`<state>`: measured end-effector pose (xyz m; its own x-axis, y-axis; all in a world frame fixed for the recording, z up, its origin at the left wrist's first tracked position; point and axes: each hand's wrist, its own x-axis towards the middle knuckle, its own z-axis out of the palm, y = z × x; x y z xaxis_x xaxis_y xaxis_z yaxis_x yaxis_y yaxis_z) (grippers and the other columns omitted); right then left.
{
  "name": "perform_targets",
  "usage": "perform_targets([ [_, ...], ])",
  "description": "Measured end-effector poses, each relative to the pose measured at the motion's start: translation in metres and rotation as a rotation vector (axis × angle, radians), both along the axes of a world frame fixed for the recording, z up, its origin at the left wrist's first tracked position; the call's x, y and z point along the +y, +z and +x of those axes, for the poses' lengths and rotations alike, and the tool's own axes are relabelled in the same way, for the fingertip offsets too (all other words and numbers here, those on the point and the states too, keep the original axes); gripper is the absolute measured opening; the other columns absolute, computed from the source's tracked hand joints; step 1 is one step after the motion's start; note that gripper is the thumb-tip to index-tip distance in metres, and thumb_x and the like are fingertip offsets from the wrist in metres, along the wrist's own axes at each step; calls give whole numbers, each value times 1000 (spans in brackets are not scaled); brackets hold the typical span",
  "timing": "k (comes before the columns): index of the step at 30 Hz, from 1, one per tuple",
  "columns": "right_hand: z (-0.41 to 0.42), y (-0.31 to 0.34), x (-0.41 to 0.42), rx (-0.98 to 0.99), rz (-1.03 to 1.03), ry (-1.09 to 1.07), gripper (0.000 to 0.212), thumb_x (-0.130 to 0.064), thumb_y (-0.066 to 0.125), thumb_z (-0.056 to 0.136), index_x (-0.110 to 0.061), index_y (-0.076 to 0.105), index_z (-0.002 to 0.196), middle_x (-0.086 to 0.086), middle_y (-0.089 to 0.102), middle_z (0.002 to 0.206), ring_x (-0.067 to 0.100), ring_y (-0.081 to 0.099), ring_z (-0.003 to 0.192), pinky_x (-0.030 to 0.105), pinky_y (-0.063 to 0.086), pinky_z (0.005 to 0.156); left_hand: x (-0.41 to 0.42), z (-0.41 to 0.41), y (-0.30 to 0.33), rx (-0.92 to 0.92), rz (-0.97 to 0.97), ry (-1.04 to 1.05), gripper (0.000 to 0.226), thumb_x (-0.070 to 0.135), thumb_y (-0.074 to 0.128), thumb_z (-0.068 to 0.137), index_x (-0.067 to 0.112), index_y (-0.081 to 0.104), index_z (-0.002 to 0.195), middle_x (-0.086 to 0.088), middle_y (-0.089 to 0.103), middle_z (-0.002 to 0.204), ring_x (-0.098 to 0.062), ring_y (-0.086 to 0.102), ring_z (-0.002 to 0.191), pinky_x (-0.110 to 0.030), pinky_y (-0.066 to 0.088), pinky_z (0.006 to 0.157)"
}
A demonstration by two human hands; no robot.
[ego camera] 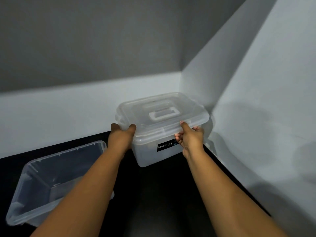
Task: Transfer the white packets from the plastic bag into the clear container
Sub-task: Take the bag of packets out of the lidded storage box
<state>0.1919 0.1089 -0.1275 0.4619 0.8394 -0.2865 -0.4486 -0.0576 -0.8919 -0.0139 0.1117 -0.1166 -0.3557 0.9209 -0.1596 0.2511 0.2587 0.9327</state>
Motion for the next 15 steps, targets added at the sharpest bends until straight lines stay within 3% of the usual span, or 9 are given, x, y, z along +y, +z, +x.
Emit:
perform_targets([
  [6,11,4,-50,7,7,4,49,-19,72,85,-17,34,117,9,56,73,18,54,53,25,52,47,-47,13,6,69,-8,-22,54,41,59,85,11,38,125,-7,52,107,-23,57,81,-32,53,58],
  [9,18,5,-76,12,8,20,50,-20,71,86,-17,33,117,10,55,72,18,55,54,26,52,48,-71,17,7,56,-27,-24,59,42,60,84,14,37,130,-6,52,113,-25,59,89,-33,55,60],
  [15,36,4,-134,26,28,47,46,-18,71,85,-15,35,114,9,55,69,18,55,52,28,54,51,-127,29,4,56,-22,-42,49,41,59,85,14,41,122,-7,55,113,-27,60,94,-33,54,59],
])
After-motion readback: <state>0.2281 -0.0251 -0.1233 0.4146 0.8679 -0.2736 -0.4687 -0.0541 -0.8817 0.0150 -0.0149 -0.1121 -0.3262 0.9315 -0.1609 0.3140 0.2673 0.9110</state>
